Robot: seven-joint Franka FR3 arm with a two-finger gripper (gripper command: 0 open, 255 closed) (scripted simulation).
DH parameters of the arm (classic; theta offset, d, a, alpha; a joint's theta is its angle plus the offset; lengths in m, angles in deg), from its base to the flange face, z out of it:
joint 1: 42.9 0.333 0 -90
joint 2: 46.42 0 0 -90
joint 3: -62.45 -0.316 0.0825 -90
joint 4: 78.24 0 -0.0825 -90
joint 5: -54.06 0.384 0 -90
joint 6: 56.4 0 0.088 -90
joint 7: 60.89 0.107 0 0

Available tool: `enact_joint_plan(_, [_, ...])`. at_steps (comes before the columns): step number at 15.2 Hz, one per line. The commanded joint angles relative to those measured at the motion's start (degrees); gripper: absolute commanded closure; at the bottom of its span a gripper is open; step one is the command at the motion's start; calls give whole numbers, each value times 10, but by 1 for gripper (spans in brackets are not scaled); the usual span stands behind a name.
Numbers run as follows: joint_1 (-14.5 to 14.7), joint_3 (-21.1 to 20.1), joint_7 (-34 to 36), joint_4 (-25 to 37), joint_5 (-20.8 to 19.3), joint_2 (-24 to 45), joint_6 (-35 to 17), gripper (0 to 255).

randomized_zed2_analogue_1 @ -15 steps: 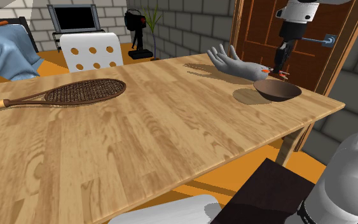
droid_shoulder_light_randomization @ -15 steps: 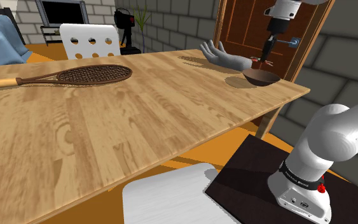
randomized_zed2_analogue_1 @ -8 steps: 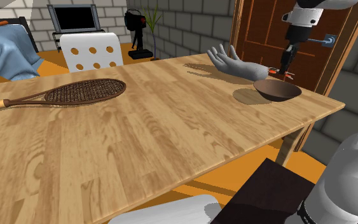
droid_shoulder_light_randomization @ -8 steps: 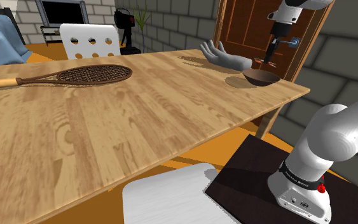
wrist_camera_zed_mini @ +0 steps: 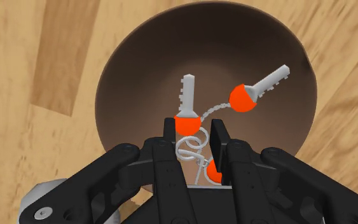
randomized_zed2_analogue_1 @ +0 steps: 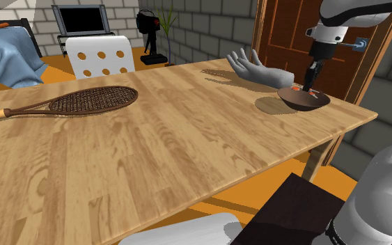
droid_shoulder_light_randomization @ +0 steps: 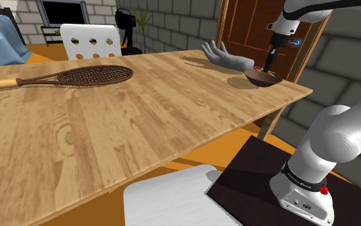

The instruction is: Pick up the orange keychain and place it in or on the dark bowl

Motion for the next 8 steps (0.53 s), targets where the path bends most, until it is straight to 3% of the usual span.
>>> enact_joint_plan(1, [-1,4,0,-14,-2,1,-15,255])
enact_joint_plan(8, [-2,7,0,-29,-4,2,-31,255])
